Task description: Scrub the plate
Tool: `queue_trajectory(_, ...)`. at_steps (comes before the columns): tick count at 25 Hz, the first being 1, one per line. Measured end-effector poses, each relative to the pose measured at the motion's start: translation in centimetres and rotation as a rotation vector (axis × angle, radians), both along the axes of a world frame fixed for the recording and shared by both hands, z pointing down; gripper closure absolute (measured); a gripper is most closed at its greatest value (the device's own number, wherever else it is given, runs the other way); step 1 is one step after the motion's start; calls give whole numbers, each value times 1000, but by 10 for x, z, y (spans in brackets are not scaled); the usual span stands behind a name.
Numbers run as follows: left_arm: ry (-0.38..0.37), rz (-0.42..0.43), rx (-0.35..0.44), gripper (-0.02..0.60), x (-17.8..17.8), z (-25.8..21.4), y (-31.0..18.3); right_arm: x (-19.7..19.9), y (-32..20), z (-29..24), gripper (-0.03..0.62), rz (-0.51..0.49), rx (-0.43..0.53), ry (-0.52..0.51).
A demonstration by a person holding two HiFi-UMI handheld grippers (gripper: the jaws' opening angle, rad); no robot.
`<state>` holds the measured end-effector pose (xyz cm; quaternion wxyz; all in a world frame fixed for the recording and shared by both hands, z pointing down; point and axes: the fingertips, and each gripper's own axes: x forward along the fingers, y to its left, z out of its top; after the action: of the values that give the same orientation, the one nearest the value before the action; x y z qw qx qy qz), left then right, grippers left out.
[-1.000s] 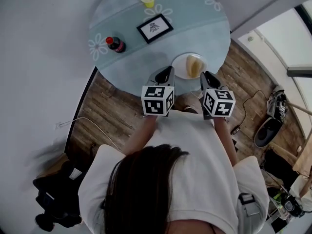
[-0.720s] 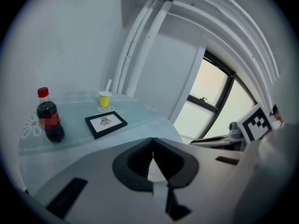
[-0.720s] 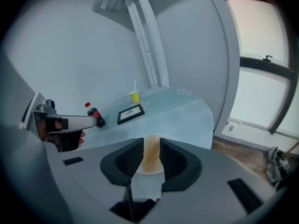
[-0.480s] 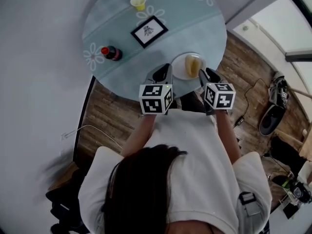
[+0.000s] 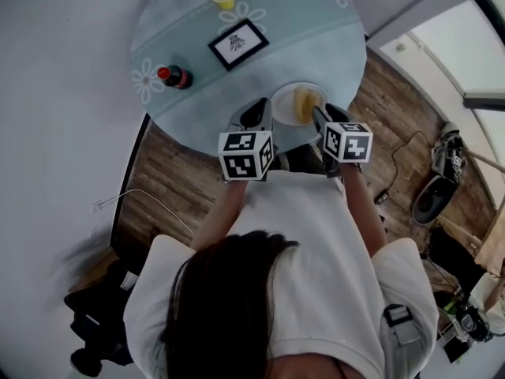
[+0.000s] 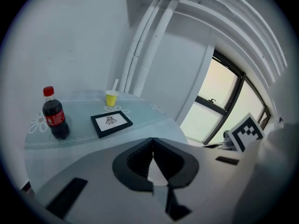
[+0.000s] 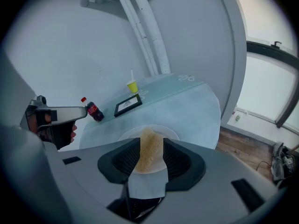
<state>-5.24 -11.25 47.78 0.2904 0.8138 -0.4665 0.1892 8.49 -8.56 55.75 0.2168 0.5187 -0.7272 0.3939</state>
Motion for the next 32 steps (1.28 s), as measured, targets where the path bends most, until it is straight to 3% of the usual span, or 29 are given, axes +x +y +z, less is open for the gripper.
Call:
queue_trajectory(9, -34, -42, -28, 572, -8, 12, -1, -3, -26, 17, 433, 16, -34, -47)
queue_trajectory(15, -43, -64, -64, 572, -11, 18, -3, -7, -25, 38, 416, 12, -118, -66)
queue_trajectory(22, -50, -97, -89, 571, -24, 24, -4, -13, -27, 49, 419, -4, -153, -22)
queue_trajectory(32, -45, -120, -116, 571, -29, 33, 3, -22, -31, 46, 526, -54, -129, 12)
